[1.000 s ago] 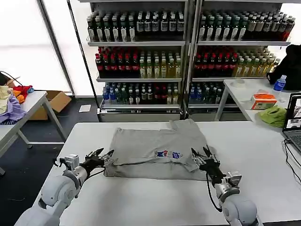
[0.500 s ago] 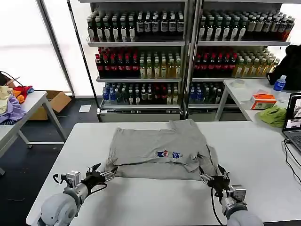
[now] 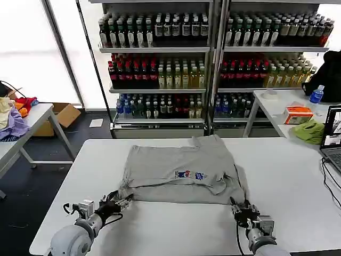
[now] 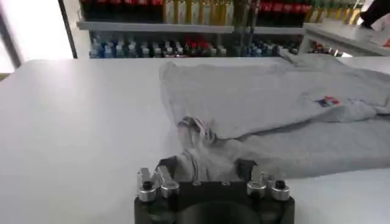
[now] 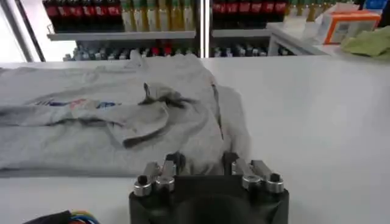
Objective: Fold and organize the clothes.
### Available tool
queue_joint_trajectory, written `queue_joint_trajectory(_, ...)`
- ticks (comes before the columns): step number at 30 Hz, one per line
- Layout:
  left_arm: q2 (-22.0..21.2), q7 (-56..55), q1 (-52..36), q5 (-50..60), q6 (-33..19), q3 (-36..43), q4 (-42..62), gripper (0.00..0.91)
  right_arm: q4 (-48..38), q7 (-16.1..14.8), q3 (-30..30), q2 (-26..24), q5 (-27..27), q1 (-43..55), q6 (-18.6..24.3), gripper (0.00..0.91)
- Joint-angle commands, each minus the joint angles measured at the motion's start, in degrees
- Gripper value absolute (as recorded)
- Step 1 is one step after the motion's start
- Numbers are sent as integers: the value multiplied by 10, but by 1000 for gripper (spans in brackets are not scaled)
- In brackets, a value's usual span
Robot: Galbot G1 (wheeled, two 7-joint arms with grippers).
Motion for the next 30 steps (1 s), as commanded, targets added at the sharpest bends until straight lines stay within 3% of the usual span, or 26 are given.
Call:
queue_joint_trajectory(1,-5,2,8,1,-2,2,4,10,2,10,-2,3,30,-6,-12,0)
queue_joint_trajectory(6,-7,6,10,-4,-17,0,3,10,-4,-7,-1,-10,50,5,-4,0)
queue_joint_trajectory(16,-11,-6,52,-20,-13,-25,-48,10,1,-77,-4,-47,70,0,23,0)
queue_joint_trajectory(25,-12,-16,164,-17,0,-85,-137,0,74,-84,23,-91,103,-86,18,0)
queue_joint_trajectory(30,-19,-26,281,-3,16,-130,-203,0,133,-86,47,-117,104,-173,2,0)
